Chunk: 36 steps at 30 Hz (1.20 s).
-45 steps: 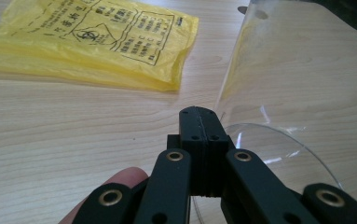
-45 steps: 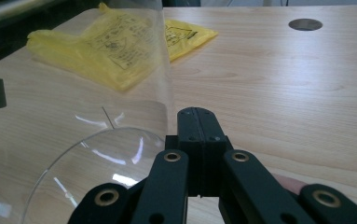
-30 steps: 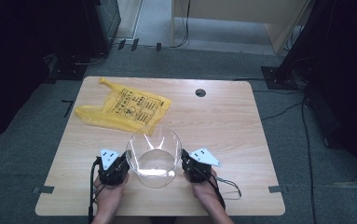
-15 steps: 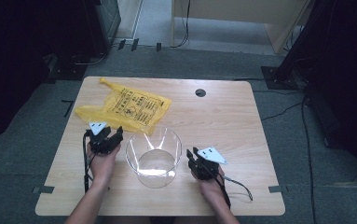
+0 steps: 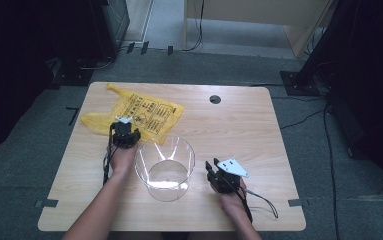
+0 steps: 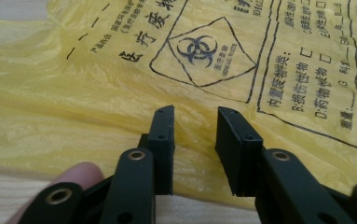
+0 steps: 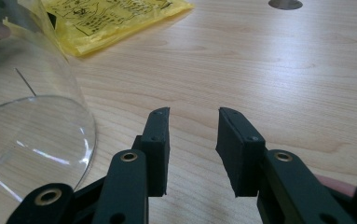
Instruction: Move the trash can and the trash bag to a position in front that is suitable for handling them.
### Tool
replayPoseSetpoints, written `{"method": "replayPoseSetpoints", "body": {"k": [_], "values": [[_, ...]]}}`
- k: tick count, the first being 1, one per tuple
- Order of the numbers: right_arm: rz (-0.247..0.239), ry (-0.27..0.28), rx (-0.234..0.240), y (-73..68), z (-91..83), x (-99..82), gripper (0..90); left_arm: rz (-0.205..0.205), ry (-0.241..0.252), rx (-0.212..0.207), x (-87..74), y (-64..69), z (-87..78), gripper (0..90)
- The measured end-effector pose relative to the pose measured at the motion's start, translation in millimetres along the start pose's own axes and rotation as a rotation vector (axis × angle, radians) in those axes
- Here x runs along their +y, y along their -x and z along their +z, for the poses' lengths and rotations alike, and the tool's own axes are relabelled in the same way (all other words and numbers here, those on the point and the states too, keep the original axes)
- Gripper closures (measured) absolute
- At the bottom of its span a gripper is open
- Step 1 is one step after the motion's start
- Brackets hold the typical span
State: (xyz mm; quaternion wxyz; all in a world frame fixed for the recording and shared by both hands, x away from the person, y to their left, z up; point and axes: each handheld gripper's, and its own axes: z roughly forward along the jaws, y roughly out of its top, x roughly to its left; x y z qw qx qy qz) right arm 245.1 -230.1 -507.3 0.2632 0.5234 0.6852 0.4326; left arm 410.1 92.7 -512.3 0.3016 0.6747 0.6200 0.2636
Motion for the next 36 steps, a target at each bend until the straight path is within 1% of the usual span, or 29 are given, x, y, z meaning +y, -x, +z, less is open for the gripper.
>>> {"method": "replayPoseSetpoints", "body": {"k": [1, 3, 6, 8, 10, 11, 13, 14, 15, 16, 17, 18, 19, 20, 22, 23, 24, 25, 26, 28, 30, 31, 32, 33, 35, 36], "values": [[-0.002, -0.001, 0.004, -0.3, 0.4, 0.0, 64.7, 0.005, 0.001, -0.002, -0.1, 0.0, 0.0, 71.9], [-0.014, -0.002, 0.009, -0.8, 1.0, 0.0, 64.3, 0.018, 0.002, -0.023, -0.6, 1.1, -0.2, 78.9], [-0.031, -0.008, 0.013, -1.8, 3.1, 0.5, 63.7, 0.027, -0.010, -0.086, -1.0, 5.0, -1.2, 90.0], [-0.039, -0.007, 0.011, -2.0, 4.6, 1.0, 63.6, 0.034, -0.029, -0.144, -1.2, 9.8, -3.0, 90.0], [-0.043, -0.008, 0.009, -1.9, 6.3, 1.5, 63.7, 0.048, -0.040, -0.206, -3.0, 16.7, -4.8, 90.0], [-0.041, -0.009, 0.011, -1.9, 7.0, 1.7, 63.6, 0.061, -0.053, -0.237, -3.7, 20.2, -6.2, 90.0], [-0.043, -0.009, 0.011, -1.1, 8.1, 2.1, 63.5, 0.068, -0.072, -0.322, -6.0, 28.3, -7.9, 90.0], [-0.044, -0.008, 0.011, -0.3, 8.4, 2.4, 63.4, 0.083, -0.084, -0.356, -7.2, 32.5, -9.4, 90.0], [-0.043, -0.008, 0.011, 0.7, 8.6, 2.5, 63.3, 0.102, -0.094, -0.370, -8.0, 36.0, -11.2, 90.0], [-0.043, -0.008, 0.011, 0.7, 8.6, 2.5, 63.3, 0.102, -0.094, -0.370, -8.0, 36.0, -11.2, 89.3], [-0.035, -0.006, 0.007, 3.1, 8.9, 2.4, 63.3, 0.104, -0.095, -0.401, -8.7, 38.0, -16.3, 83.3], [-0.031, -0.006, 0.008, 3.7, 8.8, 2.3, 63.3, 0.094, -0.077, -0.415, -8.1, 36.7, -20.1, 78.2], [-0.028, -0.003, 0.007, 4.6, 8.5, 2.2, 63.2, 0.090, -0.047, -0.413, -7.3, 33.8, -24.1, 72.5], [-0.031, -0.002, 0.006, 5.3, 8.3, 2.1, 63.0, 0.082, -0.012, -0.385, -6.2, 31.0, -27.8, 65.6], [-0.027, -0.004, 0.008, 5.8, 8.2, 1.7, 62.5, 0.076, 0.048, -0.274, -3.4, 22.9, -31.5, 51.8], [-0.028, -0.003, 0.006, 5.7, 8.4, 1.6, 62.4, 0.048, 0.064, -0.238, -1.8, 17.5, -31.3, 47.6], [-0.029, -0.003, 0.005, 5.3, 8.5, 1.6, 62.1, 0.026, 0.070, -0.217, -0.3, 11.8, -30.2, 44.8], [-0.031, -0.003, 0.005, 5.0, 8.8, 1.7, 61.8, 0.014, 0.071, -0.197, 0.6, 7.7, -28.3, 42.6], [-0.033, -0.005, 0.004, 4.7, 9.1, 1.7, 61.4, 0.017, 0.066, -0.178, 1.1, 5.6, -25.3, 41.4], [-0.031, -0.007, 0.004, 4.1, 9.6, 1.9, 60.6, 0.043, 0.031, -0.154, 0.4, 5.7, -17.1, 42.0], [-0.031, -0.005, 0.004, 4.7, 9.8, 2.1, 60.5, 0.090, -0.002, -0.132, -2.7, 9.5, -10.5, 51.0], [-0.026, -0.005, 0.005, 5.0, 9.8, 2.2, 60.3, 0.094, -0.019, -0.138, -4.6, 11.8, -7.6, 55.1], [-0.021, -0.004, 0.008, 5.3, 9.7, 2.2, 60.1, 0.094, -0.019, -0.138, -4.6, 11.8, -7.6, 59.3], [-0.020, -0.005, 0.010, 6.0, 9.4, 2.3, 59.9, 0.098, -0.008, -0.158, -6.8, 15.3, -6.6, 62.9], [-0.014, -0.001, 0.013, 6.9, 9.3, 2.2, 59.9, 0.080, -0.016, -0.215, -6.2, 17.1, -6.4, 67.2], [-0.012, -0.002, 0.015, 7.1, 9.2, 2.2, 59.9, 0.088, -0.018, -0.238, -6.6, 18.3, -6.5, 70.7]]}}
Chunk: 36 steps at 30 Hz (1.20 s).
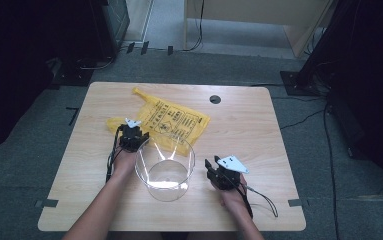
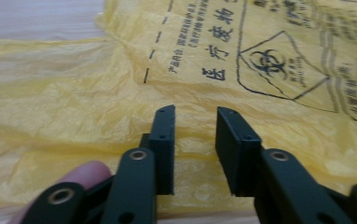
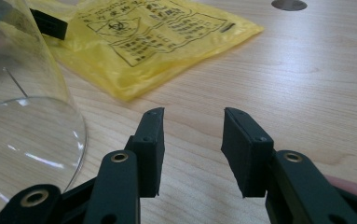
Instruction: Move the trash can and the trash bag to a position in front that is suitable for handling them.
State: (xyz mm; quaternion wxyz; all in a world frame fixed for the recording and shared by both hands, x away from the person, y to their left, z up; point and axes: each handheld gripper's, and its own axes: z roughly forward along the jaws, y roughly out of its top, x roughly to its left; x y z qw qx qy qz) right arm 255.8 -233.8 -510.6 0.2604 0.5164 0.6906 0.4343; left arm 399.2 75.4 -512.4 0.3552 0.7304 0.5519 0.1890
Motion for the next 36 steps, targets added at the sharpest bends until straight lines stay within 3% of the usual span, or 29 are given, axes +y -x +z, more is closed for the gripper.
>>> {"method": "replayPoseSetpoints", "body": {"k": [2, 4, 6, 8, 10, 15, 22, 24, 28, 29, 32, 36], "values": [[0.000, 0.000, 0.001, 0.0, 0.1, 0.0, 59.7, 0.030, -0.005, -0.015, -1.1, 5.4, -0.1, 75.6], [-0.005, 0.002, 0.001, 0.2, 0.3, 0.2, 59.3, 0.055, -0.015, -0.060, -2.3, 11.4, -0.5, 78.6], [-0.011, 0.007, 0.000, 0.6, 0.5, 0.3, 58.5, 0.090, -0.022, -0.094, -4.0, 18.1, -1.2, 79.0], [-0.014, 0.010, -0.010, 1.1, 1.4, 1.0, 57.9, 0.099, -0.022, -0.101, -5.1, 21.2, -1.7, 79.3], [-0.023, 0.028, -0.024, 3.0, 4.0, 2.4, 56.9, 0.122, -0.017, -0.134, -8.5, 24.6, -2.8, 80.3], [-0.030, 0.030, -0.014, 7.2, 19.0, 14.9, 53.5, 0.114, -0.017, -0.169, -11.3, 22.9, -4.8, 83.1], [-0.018, -0.050, -0.002, 5.6, 51.9, 34.0, 50.2, 0.114, -0.014, -0.184, -13.3, 22.2, -6.2, 83.0], [-0.019, -0.072, 0.005, 4.8, 60.7, 34.9, 54.4, 0.112, -0.010, -0.193, -14.0, 21.5, -6.4, 81.7], [-0.051, -0.204, 0.005, -0.1, 76.6, 32.1, 70.6, 0.101, -0.008, -0.214, -15.5, 19.2, -7.9, 77.8], [-0.068, -0.202, -0.004, -2.0, 77.0, 32.5, 76.6, 0.099, -0.005, -0.222, -15.9, 18.7, -8.2, 75.0], [-0.040, -0.220, -0.006, -1.2, 75.4, 33.5, 89.9, 0.087, 0.000, -0.215, -16.9, 16.8, -10.0, 67.4], [-0.042, -0.222, -0.021, 3.3, 62.3, 26.9, 90.0, 0.061, 0.006, -0.209, -20.1, 10.8, -15.0, 60.8]]}}
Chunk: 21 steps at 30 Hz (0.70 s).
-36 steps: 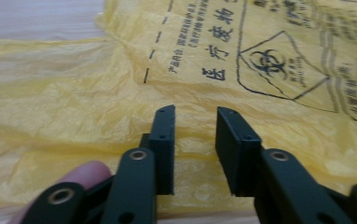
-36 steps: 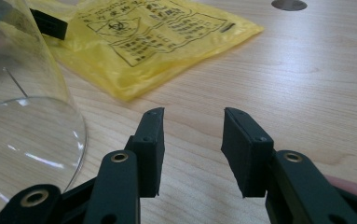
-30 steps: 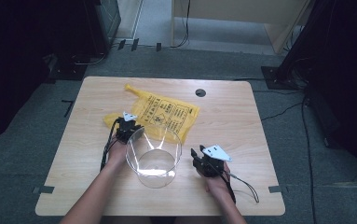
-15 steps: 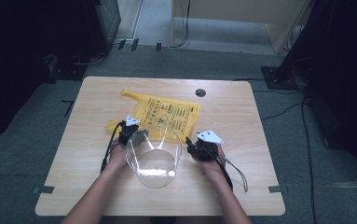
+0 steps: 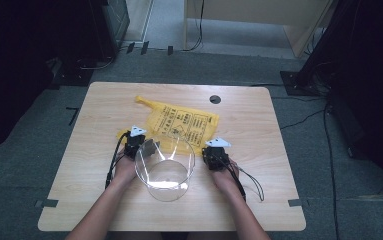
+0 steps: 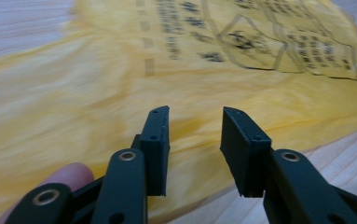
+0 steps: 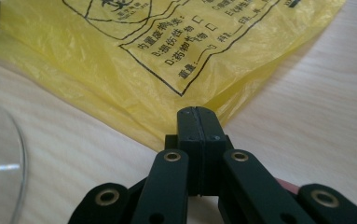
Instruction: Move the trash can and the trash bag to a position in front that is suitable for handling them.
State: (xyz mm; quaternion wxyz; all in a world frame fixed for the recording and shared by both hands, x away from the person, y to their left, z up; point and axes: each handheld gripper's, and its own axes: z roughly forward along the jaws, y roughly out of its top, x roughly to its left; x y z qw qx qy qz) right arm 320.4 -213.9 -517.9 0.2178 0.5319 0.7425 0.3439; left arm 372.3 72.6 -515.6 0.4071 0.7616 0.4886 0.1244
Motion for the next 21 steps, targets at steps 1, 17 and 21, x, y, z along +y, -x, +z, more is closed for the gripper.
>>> {"method": "replayPoseSetpoints", "body": {"k": [1, 17, 21], "values": [[-0.002, 0.003, -0.008, 2.0, -4.9, -4.8, 90.0, -0.003, 0.008, -0.007, -1.3, -1.6, -2.1, 59.8], [-0.030, 0.062, 0.186, 30.3, -100.9, -78.8, 57.4, -0.034, 0.127, 0.112, -40.0, -35.3, -79.9, 38.2], [0.045, 0.169, 0.099, 50.0, -109.7, -60.0, 59.9, -0.054, 0.097, 0.207, -59.6, -44.7, -98.4, 34.3]]}}
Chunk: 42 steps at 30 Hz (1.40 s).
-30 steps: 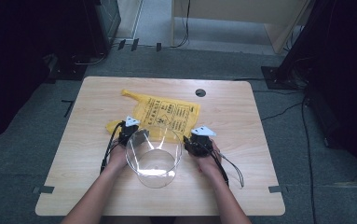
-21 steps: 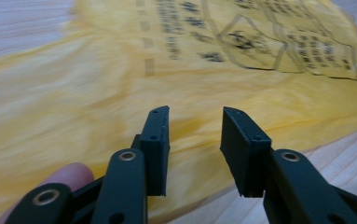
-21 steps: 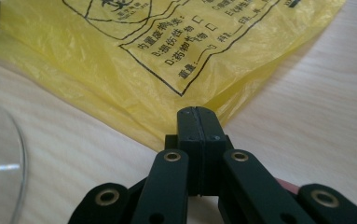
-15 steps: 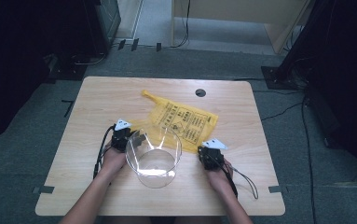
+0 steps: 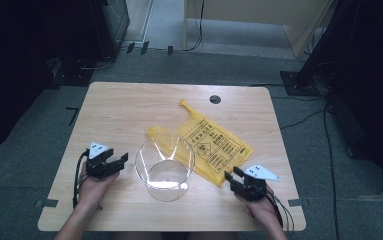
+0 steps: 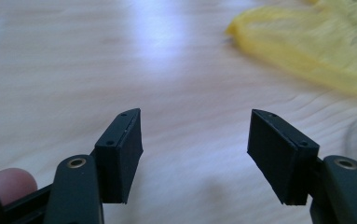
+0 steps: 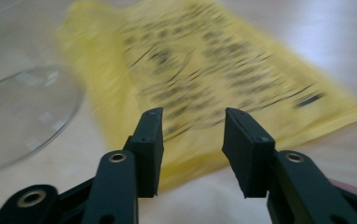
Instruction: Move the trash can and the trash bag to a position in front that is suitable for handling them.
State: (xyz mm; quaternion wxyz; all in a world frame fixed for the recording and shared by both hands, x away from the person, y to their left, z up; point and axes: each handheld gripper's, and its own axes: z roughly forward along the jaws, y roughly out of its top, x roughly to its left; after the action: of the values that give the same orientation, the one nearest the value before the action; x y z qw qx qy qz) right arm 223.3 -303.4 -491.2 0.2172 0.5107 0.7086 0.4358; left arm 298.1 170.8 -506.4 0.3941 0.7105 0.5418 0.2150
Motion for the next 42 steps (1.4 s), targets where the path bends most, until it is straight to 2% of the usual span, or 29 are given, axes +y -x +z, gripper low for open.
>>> {"method": "replayPoseSetpoints", "body": {"k": [1, 3, 6, 9, 12, 16, 20, 24, 25, 26, 27, 28, 29, 30, 32, 34, 35, 36, 37, 39, 40, 41, 42], "values": [[0.006, 0.013, -0.040, 2.7, 2.8, 6.0, 60.6, -0.003, -0.004, 0.020, -4.0, -3.3, -3.7, 33.6], [-0.012, 0.027, -0.107, 5.1, 13.6, 15.3, 61.3, -0.026, -0.003, 0.039, -11.7, -9.1, -10.0, 33.5], [-0.052, -0.004, -0.160, 5.7, 35.6, 21.0, 61.2, -0.057, -0.011, 0.063, -20.7, -16.0, -16.8, 33.4], [-0.061, -0.058, -0.151, 5.0, 51.9, 18.4, 60.1, -0.056, -0.014, 0.088, -25.0, -20.3, -22.6, 33.2], [-0.073, -0.110, -0.146, 3.8, 58.7, 12.2, 60.4, -0.079, -0.021, 0.080, -27.9, -23.0, -24.2, 32.4], [-0.079, -0.143, -0.133, 2.2, 58.3, 1.8, 60.7, -0.050, -0.034, 0.099, -28.5, -18.7, -22.0, 31.5], [-0.082, -0.145, -0.111, -1.4, 48.1, -6.0, 61.1, -0.027, -0.046, 0.108, -28.9, -15.4, -21.5, 29.1], [-0.087, -0.146, -0.080, -11.0, 31.8, -18.3, 61.2, 0.018, -0.063, 0.148, -31.5, -10.3, -23.3, 28.8], [-0.095, -0.148, -0.065, -14.2, 27.2, -21.6, 60.8, 0.018, -0.063, 0.148, -31.5, -10.3, -23.3, 28.2], [-0.104, -0.156, -0.041, -17.4, 22.3, -24.5, 59.5, 0.034, -0.073, 0.151, -33.4, -8.1, -25.3, 27.3], [-0.115, -0.170, -0.005, -19.5, 17.7, -26.2, 57.2, 0.032, -0.072, 0.150, -34.8, -7.5, -26.8, 26.7], [-0.121, -0.191, 0.064, -20.9, 11.4, -26.9, 54.4, 0.033, -0.073, 0.150, -35.5, -7.4, -28.0, 26.6], [-0.128, -0.186, 0.090, -20.9, 6.9, -26.7, 53.3, 0.033, -0.073, 0.148, -36.6, -7.7, -29.5, 26.6], [-0.127, -0.158, 0.101, -18.5, 0.5, -24.8, 53.3, 0.027, -0.070, 0.146, -37.8, -7.7, -30.8, 26.7], [-0.056, -0.082, 0.097, -5.6, -12.2, -15.3, 52.6, 0.019, -0.067, 0.142, -39.2, -8.7, -33.0, 26.7], [0.032, -0.006, 0.012, 13.1, -21.8, -5.3, 50.7, 0.005, -0.062, 0.132, -39.4, -10.4, -33.9, 26.7], [0.032, -0.006, 0.012, 13.1, -21.8, -5.3, 50.7, 0.005, -0.062, 0.132, -39.4, -10.4, -33.9, 26.7], [0.118, 0.043, -0.107, 32.2, -26.3, 0.4, 48.4, -0.001, -0.059, 0.131, -38.9, -11.5, -33.4, 26.8], [0.156, 0.056, -0.149, 41.0, -26.4, 0.9, 47.7, -0.003, -0.059, 0.133, -38.6, -11.5, -33.1, 26.8], [0.211, 0.039, -0.205, 54.5, -22.8, -2.0, 44.0, 0.006, -0.063, 0.141, -38.4, -10.7, -32.4, 26.8], [0.226, 0.013, -0.218, 58.2, -19.6, -4.8, 41.6, 0.010, -0.064, 0.146, -38.4, -9.8, -32.0, 26.8], [0.226, 0.013, -0.218, 58.2, -19.6, -4.8, 41.6, 0.010, -0.064, 0.146, -38.4, -9.8, -32.0, 26.8], [0.226, -0.050, -0.232, 60.1, -12.7, -12.1, 40.5, 0.016, -0.067, 0.152, -38.3, -8.8, -31.6, 26.8]]}}
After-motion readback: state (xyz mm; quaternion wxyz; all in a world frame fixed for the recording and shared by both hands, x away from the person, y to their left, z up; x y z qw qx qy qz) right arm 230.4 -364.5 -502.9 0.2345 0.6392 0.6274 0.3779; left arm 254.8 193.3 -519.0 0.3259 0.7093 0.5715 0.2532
